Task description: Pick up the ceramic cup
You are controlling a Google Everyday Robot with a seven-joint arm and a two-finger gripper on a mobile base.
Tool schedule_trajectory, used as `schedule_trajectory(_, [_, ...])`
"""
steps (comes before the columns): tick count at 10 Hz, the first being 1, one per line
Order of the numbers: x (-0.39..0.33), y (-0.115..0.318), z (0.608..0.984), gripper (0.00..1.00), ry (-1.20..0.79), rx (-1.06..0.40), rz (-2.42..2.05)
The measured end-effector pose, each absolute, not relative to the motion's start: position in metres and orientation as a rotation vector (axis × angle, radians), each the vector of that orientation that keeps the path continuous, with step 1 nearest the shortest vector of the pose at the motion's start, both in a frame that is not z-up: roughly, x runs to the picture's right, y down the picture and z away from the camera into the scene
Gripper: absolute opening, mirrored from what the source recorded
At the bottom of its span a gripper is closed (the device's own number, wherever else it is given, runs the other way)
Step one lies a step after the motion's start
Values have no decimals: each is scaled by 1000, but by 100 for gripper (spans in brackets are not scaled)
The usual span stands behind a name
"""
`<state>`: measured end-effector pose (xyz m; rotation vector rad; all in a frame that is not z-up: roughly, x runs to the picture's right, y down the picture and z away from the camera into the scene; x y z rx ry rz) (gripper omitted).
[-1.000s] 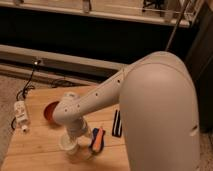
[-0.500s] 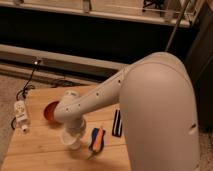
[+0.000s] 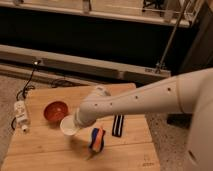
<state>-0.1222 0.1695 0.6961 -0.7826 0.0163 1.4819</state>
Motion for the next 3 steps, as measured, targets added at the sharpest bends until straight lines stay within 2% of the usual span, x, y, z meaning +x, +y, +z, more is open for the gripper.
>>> schedule_trajectory(3, [-98,160,686,0,-56,-794,1554])
